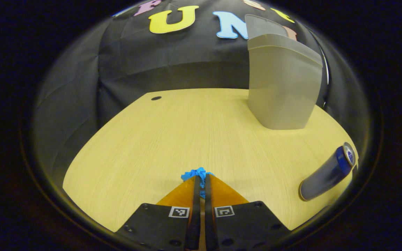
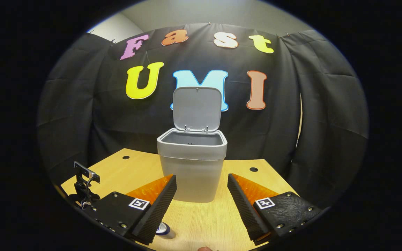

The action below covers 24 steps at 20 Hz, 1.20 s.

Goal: Press the lid of the desktop garbage bin to open it, pick up the crumpled paper on the desktop and throw it into the bin, then pick up the pop can on the desktop and drop it into the bin, and finally close the garbage bin lid.

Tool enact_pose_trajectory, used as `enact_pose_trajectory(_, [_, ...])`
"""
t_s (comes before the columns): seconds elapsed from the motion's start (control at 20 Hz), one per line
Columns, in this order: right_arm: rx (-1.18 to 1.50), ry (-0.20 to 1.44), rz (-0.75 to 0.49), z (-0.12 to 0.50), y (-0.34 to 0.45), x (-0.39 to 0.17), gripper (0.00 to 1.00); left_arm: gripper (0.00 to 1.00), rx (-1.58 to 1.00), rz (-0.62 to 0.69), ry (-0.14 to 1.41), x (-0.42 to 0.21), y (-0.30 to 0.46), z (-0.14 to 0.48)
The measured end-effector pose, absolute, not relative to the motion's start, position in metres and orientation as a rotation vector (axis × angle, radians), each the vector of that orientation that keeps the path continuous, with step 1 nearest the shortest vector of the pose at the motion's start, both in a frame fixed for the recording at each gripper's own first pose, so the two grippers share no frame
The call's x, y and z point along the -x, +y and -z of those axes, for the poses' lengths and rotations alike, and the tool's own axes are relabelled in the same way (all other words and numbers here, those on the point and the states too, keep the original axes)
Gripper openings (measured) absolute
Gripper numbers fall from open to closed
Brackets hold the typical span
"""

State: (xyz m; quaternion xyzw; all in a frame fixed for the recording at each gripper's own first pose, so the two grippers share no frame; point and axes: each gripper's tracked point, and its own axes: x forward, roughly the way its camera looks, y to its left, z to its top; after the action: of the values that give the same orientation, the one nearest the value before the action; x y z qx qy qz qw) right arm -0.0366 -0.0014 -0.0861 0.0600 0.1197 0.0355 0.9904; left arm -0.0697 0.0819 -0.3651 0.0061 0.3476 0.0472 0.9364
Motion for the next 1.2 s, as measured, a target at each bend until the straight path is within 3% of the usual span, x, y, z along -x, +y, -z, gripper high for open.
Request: enact_pose_trajectory(1.2, [-0.181,0.181,0.011,0.077,-0.038,0.032,0.94,0.12,0.078,0.076,0.328,-0.007,0.001,0.167])
